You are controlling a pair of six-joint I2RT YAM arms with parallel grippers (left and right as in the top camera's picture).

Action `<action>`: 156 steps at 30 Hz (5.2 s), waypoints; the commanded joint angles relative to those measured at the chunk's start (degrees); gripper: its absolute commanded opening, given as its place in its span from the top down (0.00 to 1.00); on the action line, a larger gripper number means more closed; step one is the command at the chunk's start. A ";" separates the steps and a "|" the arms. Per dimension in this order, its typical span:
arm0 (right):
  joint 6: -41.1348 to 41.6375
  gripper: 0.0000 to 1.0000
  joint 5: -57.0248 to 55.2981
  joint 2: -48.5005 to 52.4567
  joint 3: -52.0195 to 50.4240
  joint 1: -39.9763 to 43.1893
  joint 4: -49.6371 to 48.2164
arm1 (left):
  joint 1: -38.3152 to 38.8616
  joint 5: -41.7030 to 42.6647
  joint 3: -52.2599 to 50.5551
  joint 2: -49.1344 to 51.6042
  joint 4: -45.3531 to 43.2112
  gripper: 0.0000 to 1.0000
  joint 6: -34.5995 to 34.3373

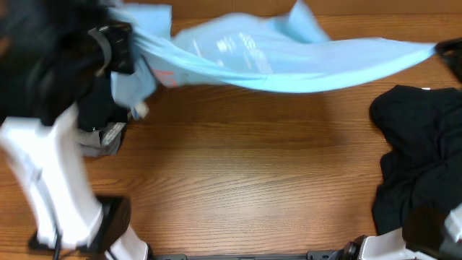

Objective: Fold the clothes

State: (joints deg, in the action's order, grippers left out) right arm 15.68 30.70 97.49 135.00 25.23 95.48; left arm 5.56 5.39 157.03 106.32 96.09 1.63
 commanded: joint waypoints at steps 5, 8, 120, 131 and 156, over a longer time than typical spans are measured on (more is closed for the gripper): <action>-3.80 0.96 -19.63 5.40 -29.24 -4.28 -3.08 | -0.17 1.46 -22.03 9.18 0.72 0.96 1.01; -3.78 0.96 -23.80 5.40 -39.21 -4.22 -4.48 | -0.17 3.82 -31.82 8.37 0.74 0.96 1.01; -4.28 0.66 -13.11 3.56 -58.21 -21.75 -35.93 | -13.09 -9.11 -64.98 10.78 -59.23 0.91 -6.78; 5.20 0.88 -21.46 3.61 -76.87 -21.57 -56.50 | -9.70 12.61 -58.47 10.99 -36.68 0.84 -1.11; 12.46 0.96 -35.80 5.49 -80.61 -13.20 -59.19 | -9.53 -7.15 -77.66 10.99 -60.17 0.96 -4.20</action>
State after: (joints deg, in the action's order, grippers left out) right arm 29.15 -1.04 101.43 55.72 11.25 35.38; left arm -0.23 7.73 75.35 115.72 35.29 -2.20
